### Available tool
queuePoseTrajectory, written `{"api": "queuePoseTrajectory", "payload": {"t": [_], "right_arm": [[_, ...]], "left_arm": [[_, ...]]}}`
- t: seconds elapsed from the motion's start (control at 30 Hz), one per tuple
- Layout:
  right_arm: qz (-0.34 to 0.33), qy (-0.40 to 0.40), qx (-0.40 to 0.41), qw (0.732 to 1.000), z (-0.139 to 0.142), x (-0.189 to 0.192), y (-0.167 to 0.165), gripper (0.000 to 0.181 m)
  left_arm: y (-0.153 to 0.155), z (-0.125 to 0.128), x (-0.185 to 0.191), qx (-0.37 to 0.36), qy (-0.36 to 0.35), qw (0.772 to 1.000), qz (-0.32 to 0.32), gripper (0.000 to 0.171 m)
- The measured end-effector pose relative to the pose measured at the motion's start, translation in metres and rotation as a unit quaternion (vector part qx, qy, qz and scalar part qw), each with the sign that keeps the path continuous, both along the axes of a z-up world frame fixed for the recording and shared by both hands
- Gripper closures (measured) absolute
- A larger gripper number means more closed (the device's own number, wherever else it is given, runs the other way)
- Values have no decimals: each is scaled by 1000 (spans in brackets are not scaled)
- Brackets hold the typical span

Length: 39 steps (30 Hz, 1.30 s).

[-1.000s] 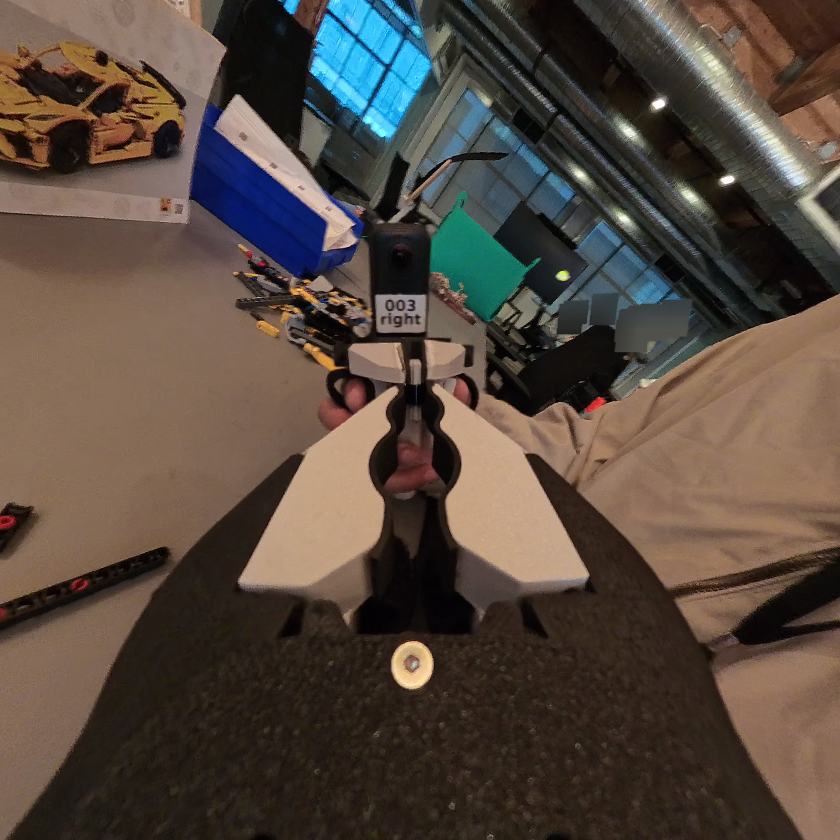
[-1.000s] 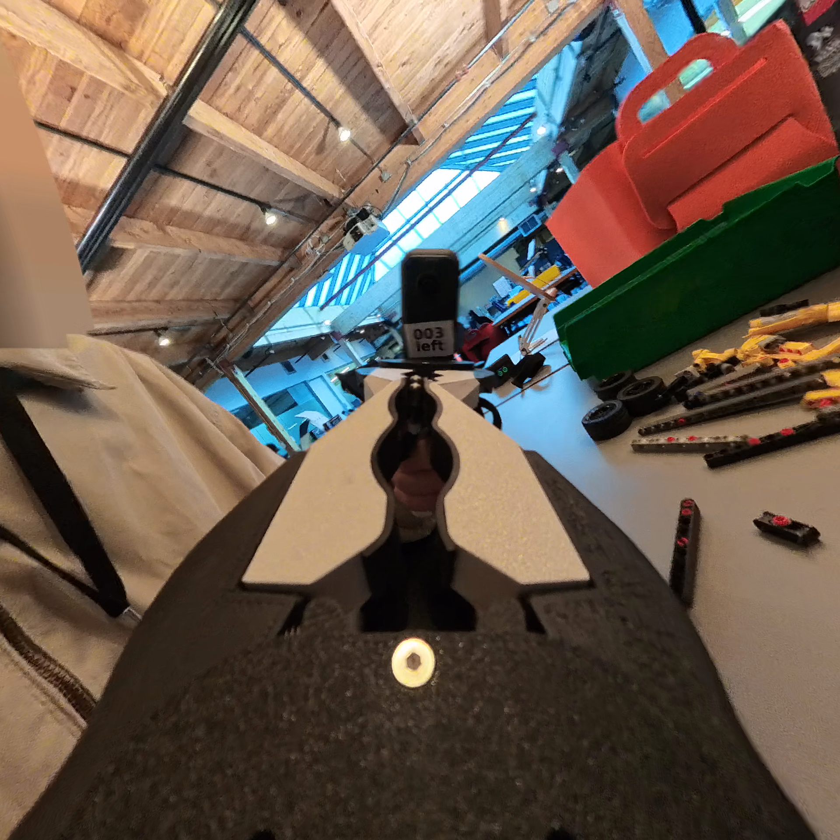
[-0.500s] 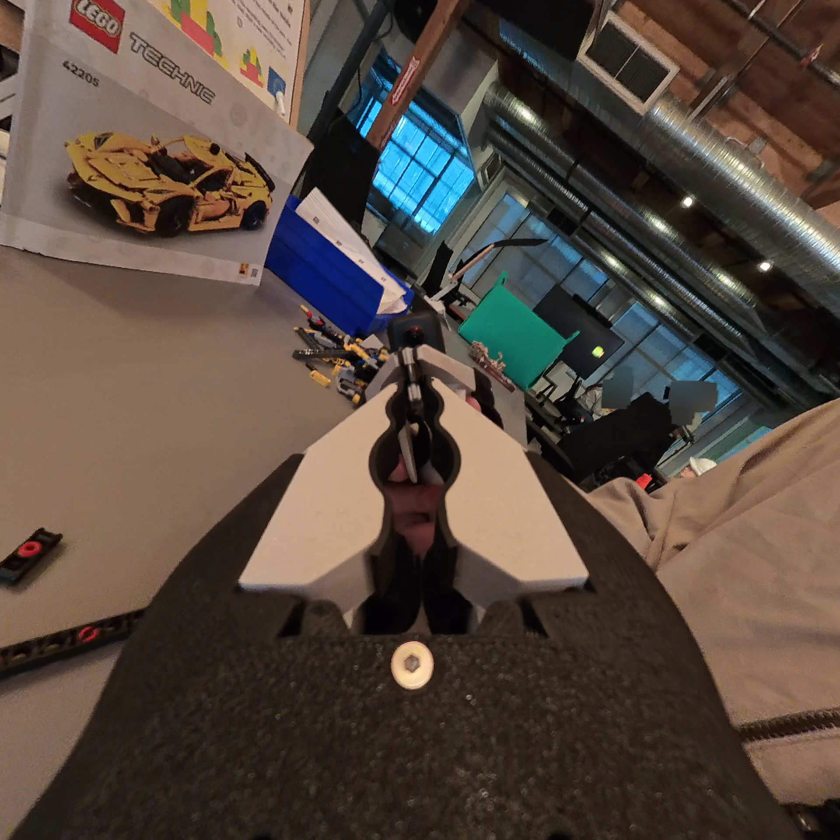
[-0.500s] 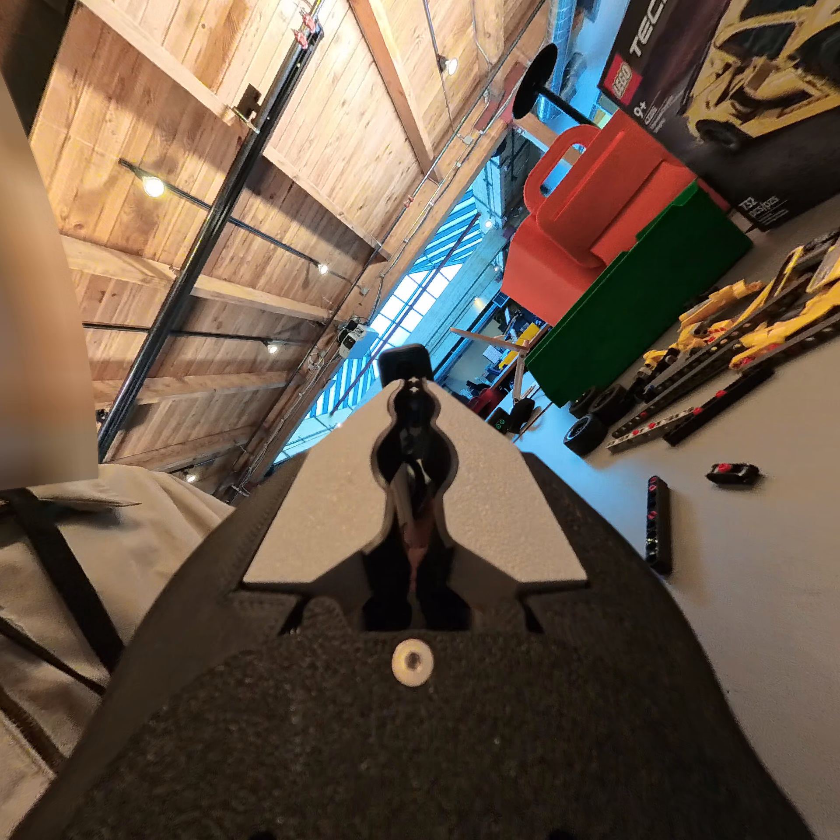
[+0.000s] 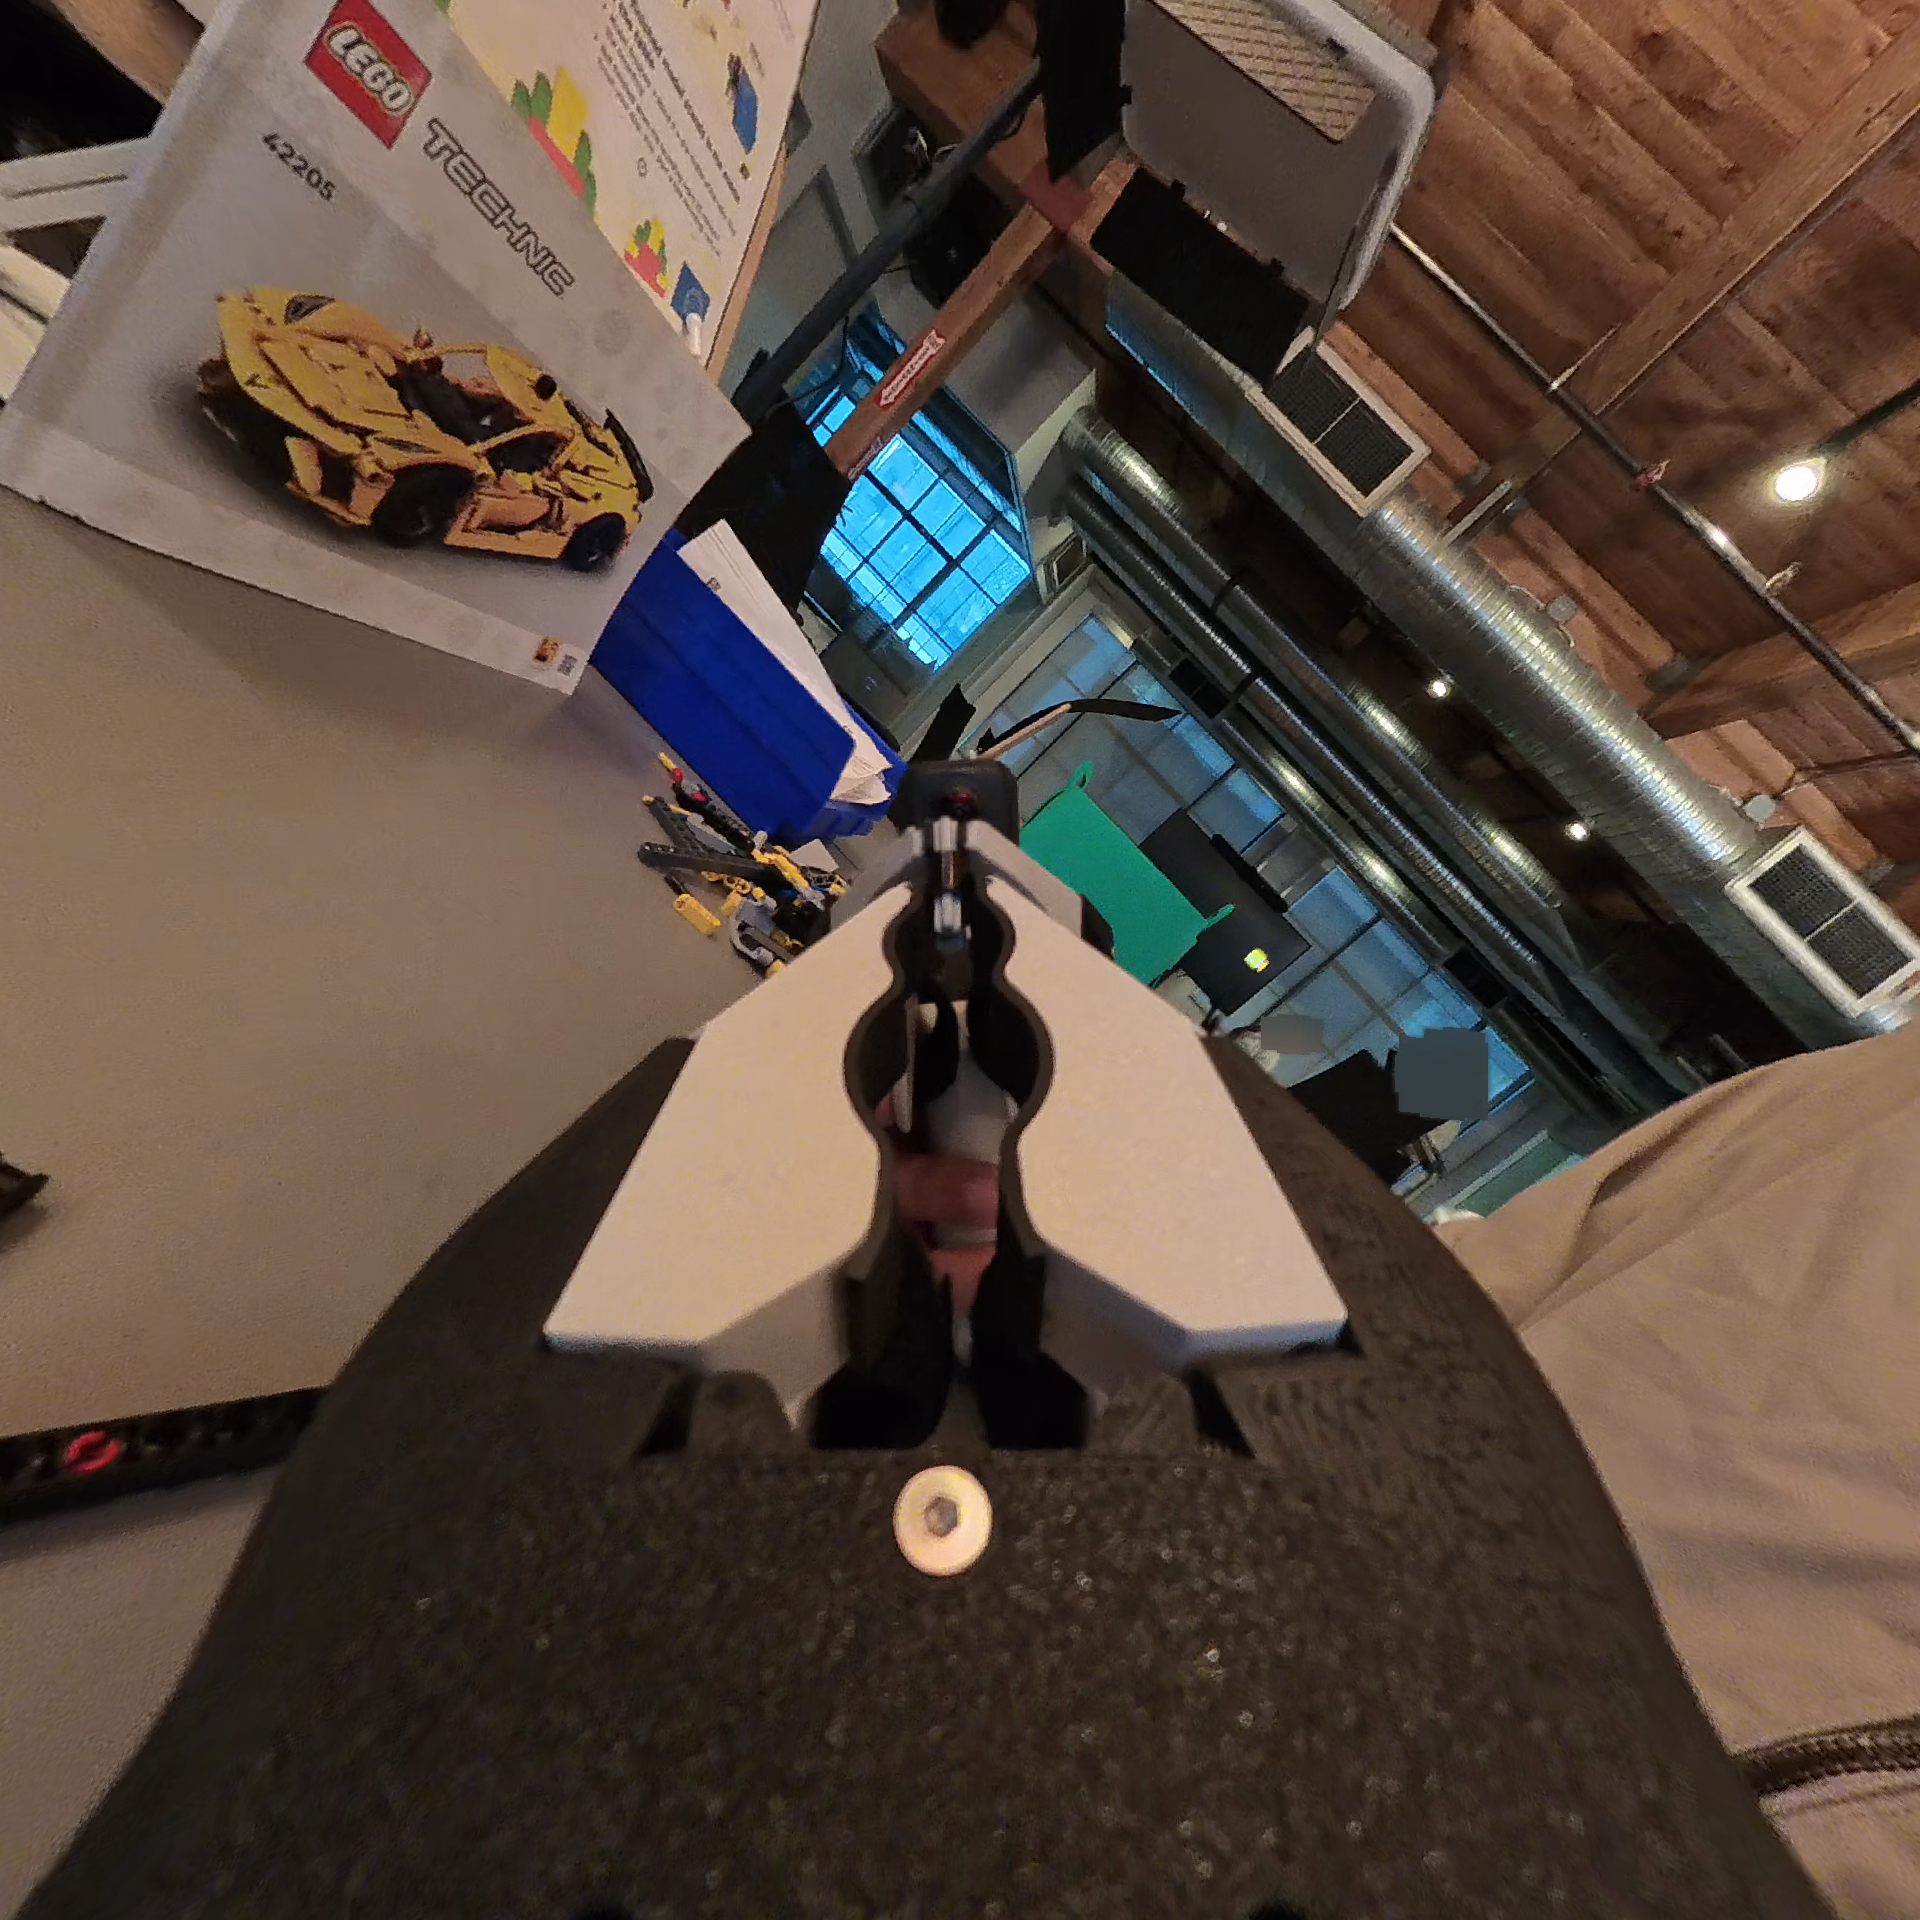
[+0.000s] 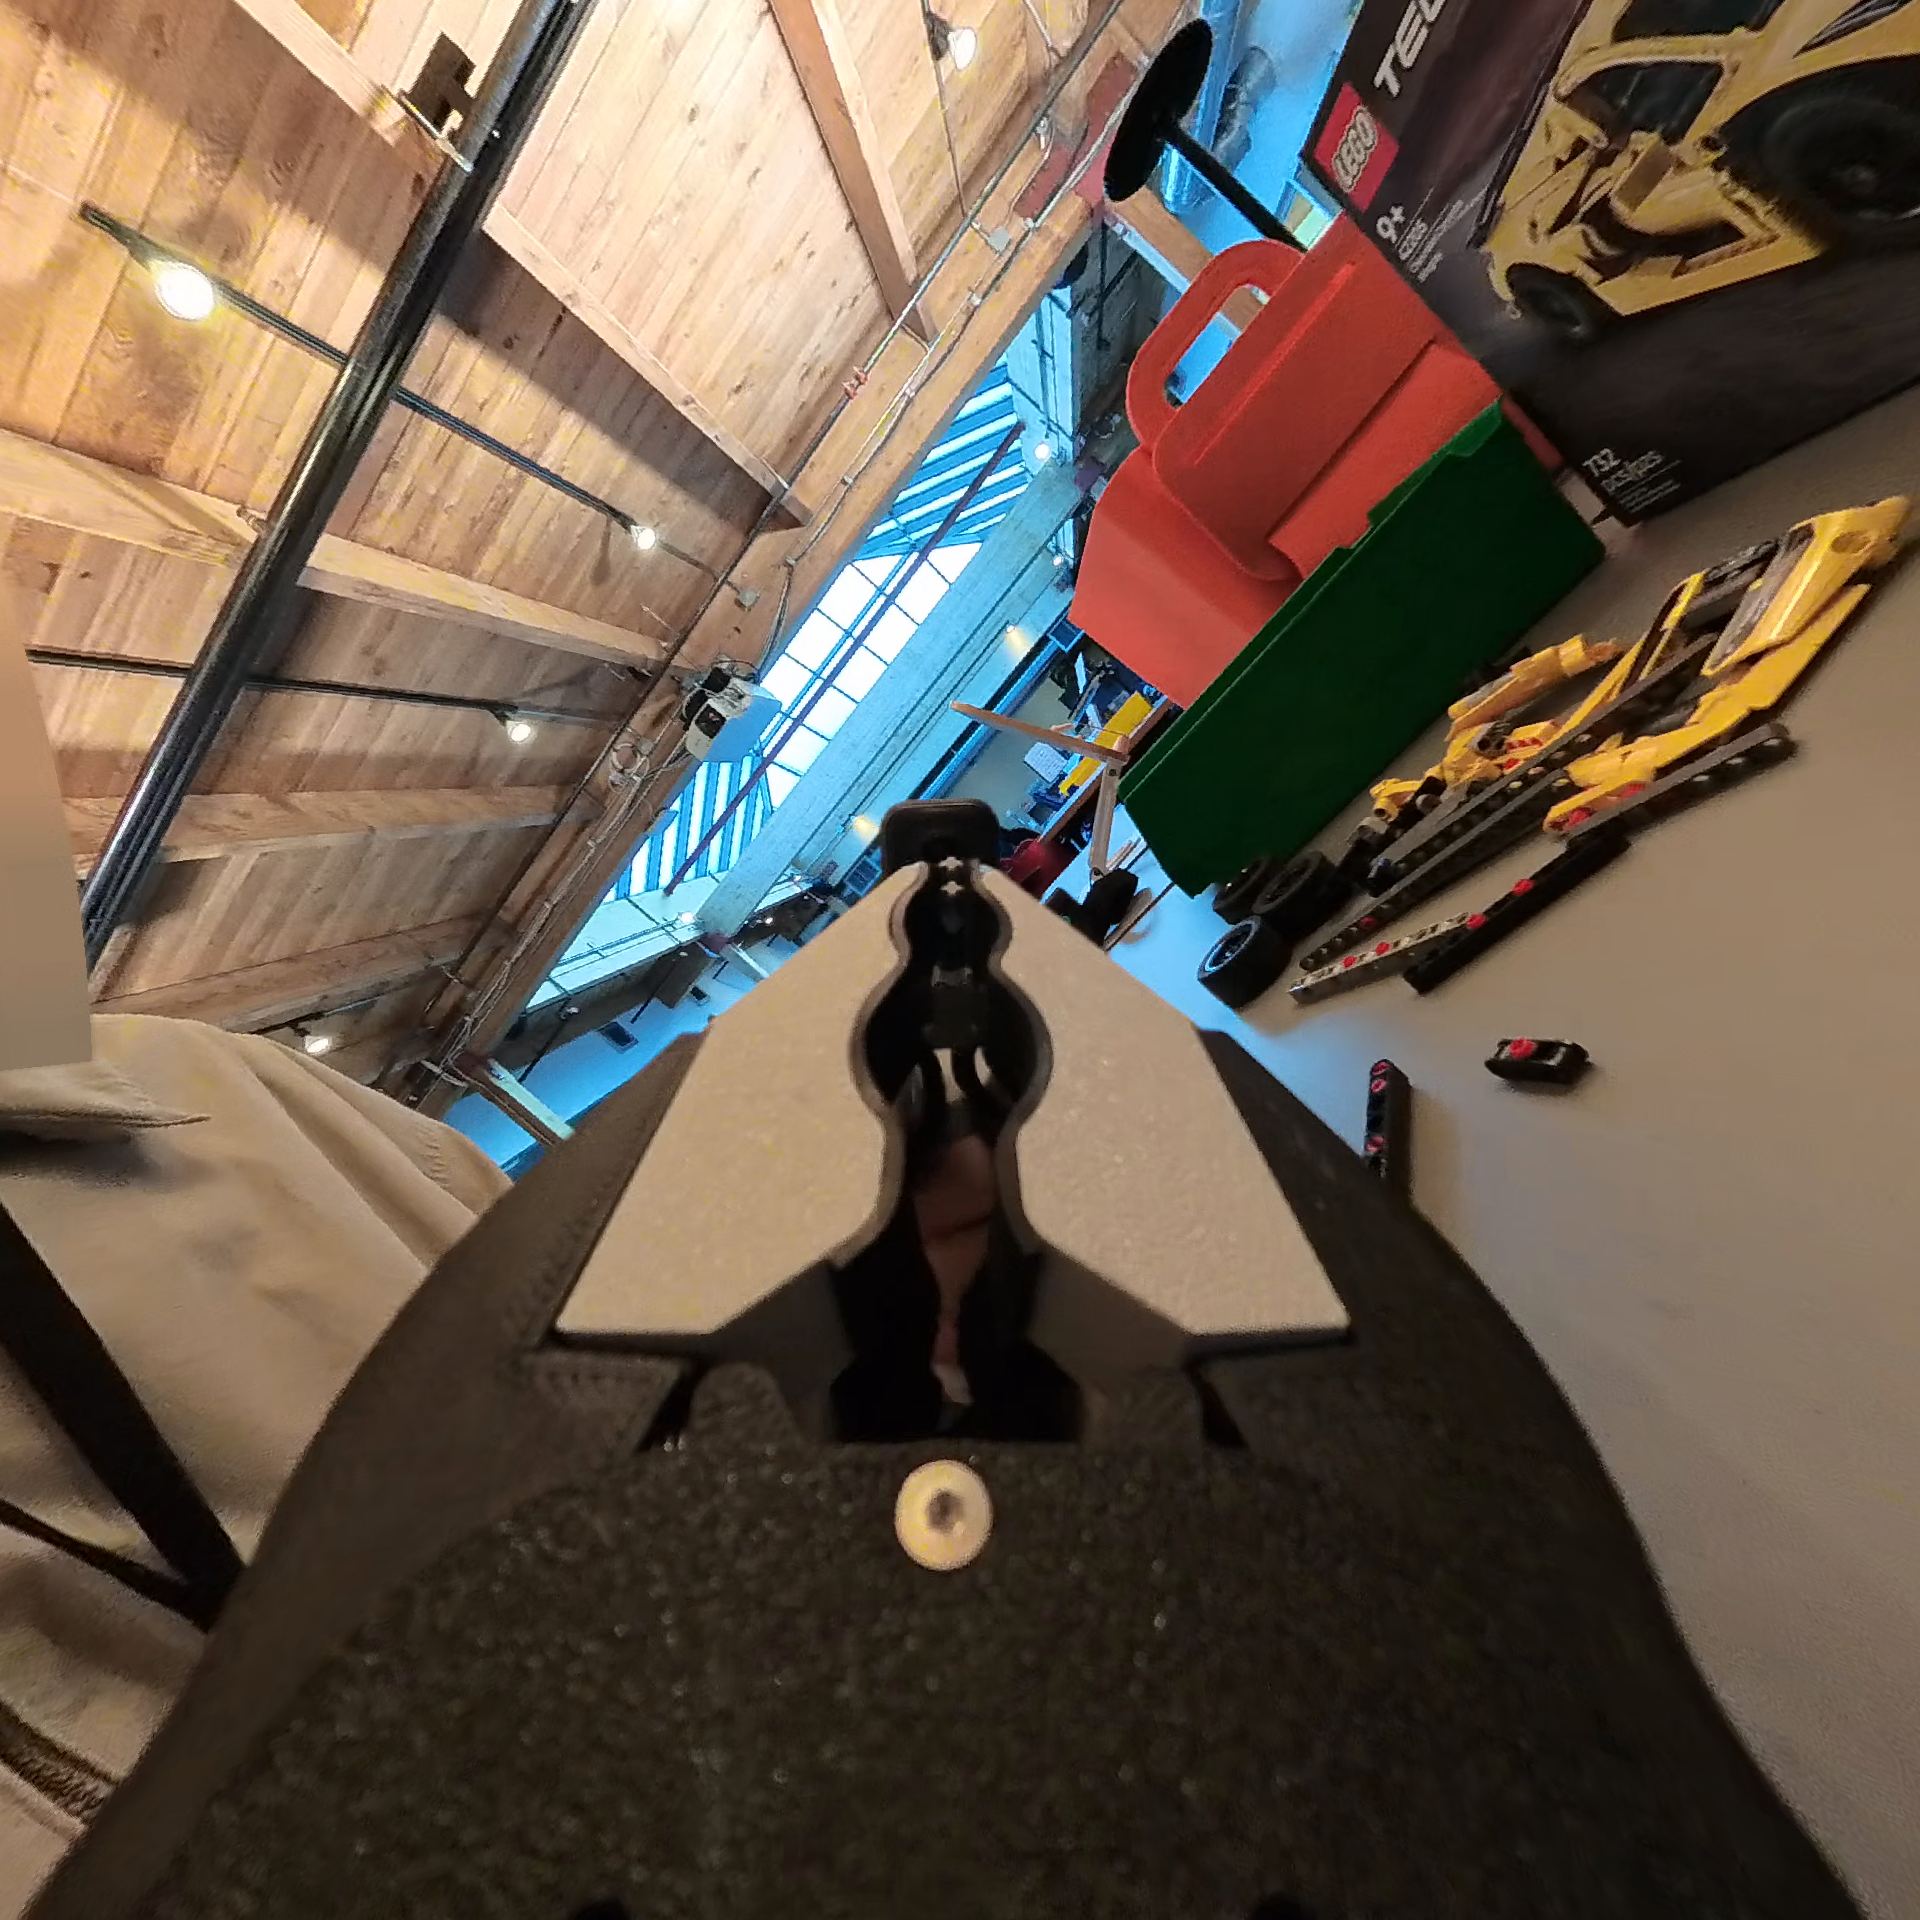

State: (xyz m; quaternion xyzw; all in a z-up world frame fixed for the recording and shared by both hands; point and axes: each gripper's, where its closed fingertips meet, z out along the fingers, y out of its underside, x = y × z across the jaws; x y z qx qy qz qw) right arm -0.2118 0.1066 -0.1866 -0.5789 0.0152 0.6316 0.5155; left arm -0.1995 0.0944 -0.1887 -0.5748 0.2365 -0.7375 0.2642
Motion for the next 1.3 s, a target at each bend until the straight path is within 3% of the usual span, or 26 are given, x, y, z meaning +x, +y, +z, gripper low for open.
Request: {"api": "queuePoseTrajectory", "payload": {"t": [0.1,0.27,0.33,0.43,0.57,0.67,0.77,0.9,1.07,1.17,1.2,1.3], "right_arm": [[7,7,-4,1000,-2,0,-2,179],[61,-75,15,995,-3,-4,-20,179],[113,-121,11,986,-12,-4,-33,178],[165,-206,-9,964,-34,-2,-49,176],[180,-299,22,937,-41,1,-63,177],[165,-342,88,921,-33,1,-72,179],[177,-370,119,904,-35,2,-83,179],[159,-382,142,899,-30,4,-86,180],[131,-347,155,916,-21,4,-81,180],[65,-294,142,943,-6,43,-73,181],[56,-283,123,949,-9,54,-73,181],[91,-320,100,938,-25,31,-78,181]], "left_arm": [[-1,-1,-1,1,-1,1000,-6,165],[-20,-3,-4,69,29,996,-54,166],[-34,-15,-3,166,91,979,-78,166],[-48,-36,-2,303,172,932,-102,165],[-60,-43,-1,339,175,915,-130,164],[-69,-36,-5,342,148,915,-157,164],[-78,-35,-7,348,139,909,-182,164],[-79,-28,-7,334,119,917,-183,164],[-72,-15,-8,286,75,942,-160,165],[-22,21,-42,183,-20,980,-75,166],[-12,11,-47,189,6,980,-61,166],[-41,-8,-27,234,56,964,-109,165]]}}
